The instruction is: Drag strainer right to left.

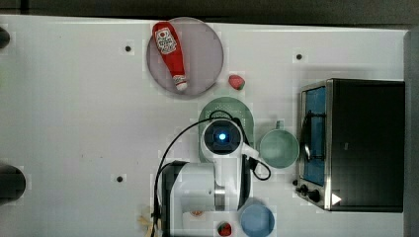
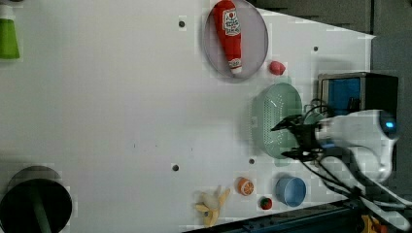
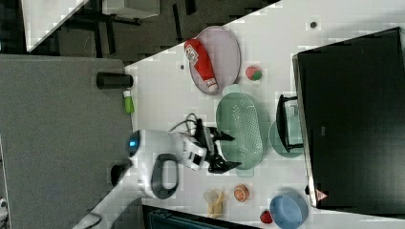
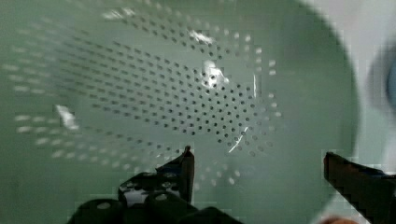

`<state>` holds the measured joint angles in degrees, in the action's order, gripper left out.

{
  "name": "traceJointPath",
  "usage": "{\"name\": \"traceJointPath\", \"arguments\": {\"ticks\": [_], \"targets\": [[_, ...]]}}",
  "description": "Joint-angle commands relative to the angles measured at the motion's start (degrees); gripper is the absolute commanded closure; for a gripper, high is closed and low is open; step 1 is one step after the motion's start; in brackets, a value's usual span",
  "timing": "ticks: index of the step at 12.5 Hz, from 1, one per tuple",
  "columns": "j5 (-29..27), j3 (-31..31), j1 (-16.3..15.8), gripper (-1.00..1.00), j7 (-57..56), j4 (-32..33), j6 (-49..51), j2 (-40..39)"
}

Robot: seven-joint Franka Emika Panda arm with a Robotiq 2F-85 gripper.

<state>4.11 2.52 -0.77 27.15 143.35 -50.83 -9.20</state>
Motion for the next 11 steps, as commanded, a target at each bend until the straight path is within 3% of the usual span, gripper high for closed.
{"name": "traceJointPath", "arguments": {"ticks": [1, 6, 11], "targets": [[-1.33, -0.13, -0.41, -1.00, 10.08, -2.61, -7.59, -0.21], [-1.34, -1.89, -0.90, -1.00, 16.14, -2.59, -19.67, -10.07], [-1.47, -4.00, -2.01, -1.00, 16.15, -2.81, -20.45, -12.11]]}}
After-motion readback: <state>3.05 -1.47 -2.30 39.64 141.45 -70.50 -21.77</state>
